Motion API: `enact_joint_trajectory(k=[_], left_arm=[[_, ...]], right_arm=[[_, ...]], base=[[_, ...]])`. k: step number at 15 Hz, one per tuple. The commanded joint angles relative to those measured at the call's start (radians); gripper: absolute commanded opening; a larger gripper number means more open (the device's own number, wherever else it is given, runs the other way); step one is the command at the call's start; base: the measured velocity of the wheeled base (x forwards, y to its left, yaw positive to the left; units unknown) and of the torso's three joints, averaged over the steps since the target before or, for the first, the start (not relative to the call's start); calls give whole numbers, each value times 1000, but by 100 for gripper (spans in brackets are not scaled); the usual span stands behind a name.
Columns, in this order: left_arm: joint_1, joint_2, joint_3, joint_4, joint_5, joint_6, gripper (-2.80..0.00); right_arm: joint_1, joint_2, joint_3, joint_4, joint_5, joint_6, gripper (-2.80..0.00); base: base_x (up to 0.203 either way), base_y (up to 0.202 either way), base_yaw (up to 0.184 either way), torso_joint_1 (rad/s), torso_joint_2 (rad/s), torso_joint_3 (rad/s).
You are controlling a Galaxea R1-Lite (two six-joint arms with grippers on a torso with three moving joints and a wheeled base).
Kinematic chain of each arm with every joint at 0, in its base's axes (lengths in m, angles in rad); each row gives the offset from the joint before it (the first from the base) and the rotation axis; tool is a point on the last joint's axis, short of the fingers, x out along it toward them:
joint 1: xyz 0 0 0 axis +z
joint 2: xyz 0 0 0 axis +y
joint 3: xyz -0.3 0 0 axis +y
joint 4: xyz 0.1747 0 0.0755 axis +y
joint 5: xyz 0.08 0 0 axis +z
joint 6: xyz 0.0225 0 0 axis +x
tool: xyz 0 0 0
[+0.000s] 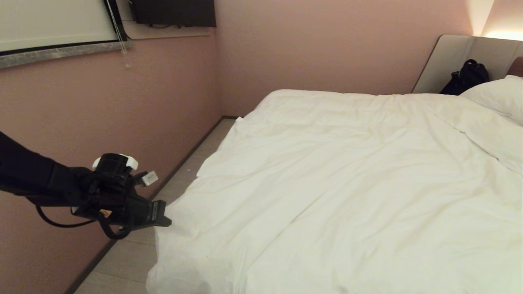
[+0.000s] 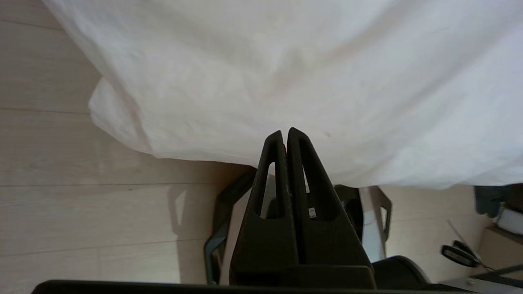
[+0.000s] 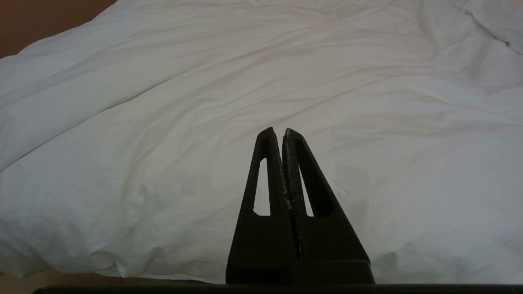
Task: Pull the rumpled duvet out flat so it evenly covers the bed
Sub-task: Flatten the corners of the folded blanket
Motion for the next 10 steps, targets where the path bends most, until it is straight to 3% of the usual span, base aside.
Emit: enact_joint_trajectory(k=[1, 3, 6, 10], left_arm=[[9, 59, -18, 0, 8, 10, -280], [35, 86, -44, -10, 61, 28, -280], [70, 144, -91, -9, 75, 106, -280], [20, 197, -96, -10, 129, 134, -280]], right_arm=[[0, 0, 0, 0, 0, 0, -280], [0, 0, 0, 0, 0, 0, -280], [0, 1, 0, 0, 0, 0, -280], [0, 1, 0, -1, 0, 0, -280]], base=[[0, 0, 0, 0, 0, 0], [0, 0, 0, 0, 0, 0], [0, 0, 0, 0, 0, 0], [0, 0, 0, 0, 0, 0]])
